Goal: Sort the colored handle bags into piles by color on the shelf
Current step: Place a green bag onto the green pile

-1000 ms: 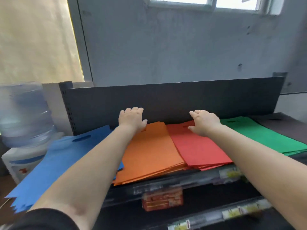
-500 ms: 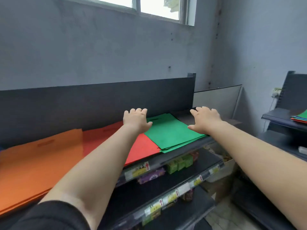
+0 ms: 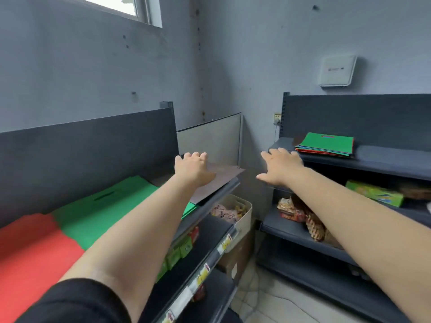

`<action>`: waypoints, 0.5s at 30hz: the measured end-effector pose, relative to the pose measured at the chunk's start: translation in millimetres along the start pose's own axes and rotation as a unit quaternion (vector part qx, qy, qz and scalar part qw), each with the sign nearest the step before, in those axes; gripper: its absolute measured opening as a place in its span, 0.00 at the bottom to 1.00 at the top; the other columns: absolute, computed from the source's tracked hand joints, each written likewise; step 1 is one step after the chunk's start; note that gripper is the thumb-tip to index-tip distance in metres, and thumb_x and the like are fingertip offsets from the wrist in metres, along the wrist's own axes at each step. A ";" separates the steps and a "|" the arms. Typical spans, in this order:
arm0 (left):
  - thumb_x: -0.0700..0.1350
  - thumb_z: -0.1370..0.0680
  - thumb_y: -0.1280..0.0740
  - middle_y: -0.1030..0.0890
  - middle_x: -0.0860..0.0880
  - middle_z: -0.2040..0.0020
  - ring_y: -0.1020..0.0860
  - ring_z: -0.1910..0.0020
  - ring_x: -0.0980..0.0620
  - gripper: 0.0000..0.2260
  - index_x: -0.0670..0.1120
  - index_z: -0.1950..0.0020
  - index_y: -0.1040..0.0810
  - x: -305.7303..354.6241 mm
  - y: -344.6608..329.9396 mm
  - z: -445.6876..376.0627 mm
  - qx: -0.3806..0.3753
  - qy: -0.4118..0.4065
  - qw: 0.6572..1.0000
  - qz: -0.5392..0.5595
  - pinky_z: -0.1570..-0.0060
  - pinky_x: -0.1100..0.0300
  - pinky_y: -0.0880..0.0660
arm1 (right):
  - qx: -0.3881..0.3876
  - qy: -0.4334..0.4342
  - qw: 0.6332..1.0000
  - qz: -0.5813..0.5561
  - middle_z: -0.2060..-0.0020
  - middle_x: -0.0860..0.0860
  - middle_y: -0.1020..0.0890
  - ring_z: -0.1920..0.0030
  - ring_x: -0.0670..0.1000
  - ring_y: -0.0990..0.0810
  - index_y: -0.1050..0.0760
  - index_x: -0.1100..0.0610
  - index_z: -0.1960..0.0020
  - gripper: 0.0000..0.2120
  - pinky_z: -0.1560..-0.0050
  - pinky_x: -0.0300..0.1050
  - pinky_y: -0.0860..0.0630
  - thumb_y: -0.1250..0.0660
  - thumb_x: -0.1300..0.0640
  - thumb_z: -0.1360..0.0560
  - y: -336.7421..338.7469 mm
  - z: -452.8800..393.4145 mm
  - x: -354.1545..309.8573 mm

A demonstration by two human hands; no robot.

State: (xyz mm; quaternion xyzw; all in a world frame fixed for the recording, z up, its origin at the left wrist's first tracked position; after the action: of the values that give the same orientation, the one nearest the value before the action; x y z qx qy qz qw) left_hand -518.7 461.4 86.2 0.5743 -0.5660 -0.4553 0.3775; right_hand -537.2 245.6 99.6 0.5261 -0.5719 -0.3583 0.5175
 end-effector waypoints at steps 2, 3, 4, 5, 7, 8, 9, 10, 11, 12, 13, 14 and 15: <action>0.61 0.24 0.40 0.29 0.48 0.32 0.33 0.33 0.45 0.25 0.49 0.31 0.34 17.4 -6.6 -32.4 -0.002 -0.023 1.000 0.016 0.38 0.50 0.37 | -0.005 -0.023 1.000 0.008 0.31 0.55 0.33 0.30 0.57 0.36 0.40 0.54 0.27 0.33 0.34 0.56 0.36 0.41 0.36 0.25 -8.2 -16.5 19.9; 0.61 0.24 0.40 0.29 0.48 0.32 0.33 0.32 0.45 0.26 0.49 0.31 0.35 25.9 -9.1 -49.3 -0.002 -0.032 0.999 0.023 0.38 0.50 0.37 | -0.007 -0.035 0.999 0.011 0.31 0.55 0.33 0.30 0.57 0.36 0.40 0.54 0.27 0.33 0.34 0.55 0.35 0.41 0.36 0.25 -12.2 -25.3 30.2; 0.61 0.24 0.40 0.30 0.48 0.31 0.33 0.32 0.45 0.27 0.49 0.30 0.35 34.2 -11.5 -65.9 0.000 -0.040 0.999 0.028 0.38 0.49 0.37 | -0.008 -0.047 0.999 0.013 0.31 0.55 0.33 0.30 0.57 0.37 0.40 0.54 0.27 0.33 0.34 0.55 0.35 0.41 0.36 0.25 -15.9 -34.0 40.2; 0.62 0.24 0.40 0.30 0.48 0.31 0.33 0.32 0.45 0.27 0.50 0.29 0.35 42.5 -13.8 -81.8 0.001 -0.048 0.998 0.030 0.38 0.49 0.37 | -0.009 -0.058 0.998 0.015 0.30 0.54 0.33 0.29 0.57 0.37 0.41 0.54 0.26 0.33 0.34 0.55 0.36 0.41 0.36 0.25 -19.3 -42.2 49.9; 0.63 0.24 0.41 0.30 0.48 0.30 0.34 0.32 0.45 0.28 0.50 0.29 0.36 60.5 -19.2 -112.6 0.002 -0.070 0.997 0.031 0.37 0.49 0.37 | -0.010 -0.081 0.997 0.016 0.30 0.54 0.34 0.29 0.57 0.37 0.41 0.53 0.26 0.33 0.34 0.55 0.36 0.41 0.36 0.25 -25.4 -58.7 69.2; 0.63 0.24 0.41 0.31 0.48 0.30 0.34 0.31 0.45 0.28 0.50 0.28 0.36 69.7 -22.7 -126.5 0.003 -0.080 0.996 0.030 0.37 0.49 0.37 | -0.010 -0.092 0.996 0.017 0.30 0.54 0.33 0.29 0.57 0.37 0.41 0.52 0.26 0.33 0.34 0.55 0.36 0.41 0.36 0.25 -28.7 -66.3 78.5; 0.63 0.24 0.42 0.31 0.48 0.30 0.34 0.31 0.45 0.28 0.50 0.28 0.37 78.9 -26.4 -139.4 0.004 -0.091 0.995 0.029 0.37 0.49 0.37 | -0.011 -0.103 0.995 0.017 0.31 0.54 0.33 0.29 0.57 0.37 0.40 0.52 0.27 0.32 0.34 0.54 0.36 0.40 0.37 0.25 -32.2 -73.1 87.7; 0.63 0.24 0.42 0.31 0.48 0.30 0.34 0.31 0.45 0.28 0.50 0.28 0.37 88.3 -30.1 -151.3 0.004 -0.102 0.994 0.028 0.36 0.49 0.37 | -0.013 -0.114 0.993 0.016 0.31 0.54 0.33 0.30 0.57 0.36 0.39 0.52 0.27 0.32 0.34 0.54 0.36 0.40 0.37 0.25 -36.5 -79.2 96.6; 0.63 0.24 0.42 0.31 0.48 0.30 0.34 0.31 0.45 0.28 0.50 0.28 0.37 97.7 -34.0 -162.2 0.004 -0.113 0.993 0.029 0.36 0.49 0.37 | -0.016 -0.124 0.992 0.016 0.31 0.54 0.32 0.30 0.57 0.36 0.39 0.52 0.28 0.31 0.34 0.54 0.36 0.40 0.37 0.25 -41.1 -84.6 105.5; 0.63 0.23 0.42 0.31 0.48 0.30 0.34 0.31 0.44 0.28 0.49 0.29 0.36 107.7 -38.2 -172.8 0.004 -0.123 0.992 0.031 0.37 0.49 0.37 | -0.019 -0.134 0.991 0.016 0.32 0.54 0.32 0.30 0.57 0.36 0.38 0.52 0.28 0.31 0.35 0.54 0.36 0.40 0.37 0.25 -46.0 -89.5 114.7; 0.63 0.23 0.41 0.30 0.47 0.31 0.34 0.32 0.44 0.27 0.49 0.29 0.36 117.4 -42.3 -181.9 0.003 -0.131 0.991 0.034 0.37 0.49 0.37 | -0.022 -0.143 0.989 0.017 0.32 0.54 0.32 0.30 0.56 0.36 0.38 0.52 0.28 0.31 0.34 0.55 0.36 0.40 0.37 0.25 -50.7 -93.6 123.8; 0.62 0.23 0.41 0.30 0.47 0.31 0.34 0.32 0.44 0.27 0.48 0.30 0.36 127.7 -46.7 -190.9 0.003 -0.140 0.989 0.039 0.37 0.50 0.37 | -0.024 -0.151 0.988 0.015 0.32 0.54 0.31 0.31 0.56 0.36 0.38 0.52 0.28 0.31 0.34 0.55 0.37 0.40 0.37 0.25 -55.5 -97.9 133.7; 0.61 0.23 0.41 0.30 0.47 0.31 0.34 0.32 0.44 0.26 0.48 0.29 0.36 138.5 -51.0 -199.4 -0.001 -0.147 0.988 0.042 0.37 0.50 0.38 | -0.027 -0.161 0.987 0.013 0.32 0.53 0.31 0.31 0.56 0.36 0.37 0.52 0.29 0.30 0.34 0.55 0.37 0.40 0.37 0.25 -60.4 -102.1 144.3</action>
State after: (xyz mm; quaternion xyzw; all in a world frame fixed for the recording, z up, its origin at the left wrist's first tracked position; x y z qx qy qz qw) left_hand -321.2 311.1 84.5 0.4766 -0.6386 -0.5191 0.3092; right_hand -411.5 107.5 94.2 0.4396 -0.6448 -0.4467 0.4376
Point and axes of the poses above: each hand's wrist, its own z-axis away from the middle knuckle, its own y-axis out of the back of the hand, x = y × z, the point moved 2 cm from there along -z, towards the middle knuckle
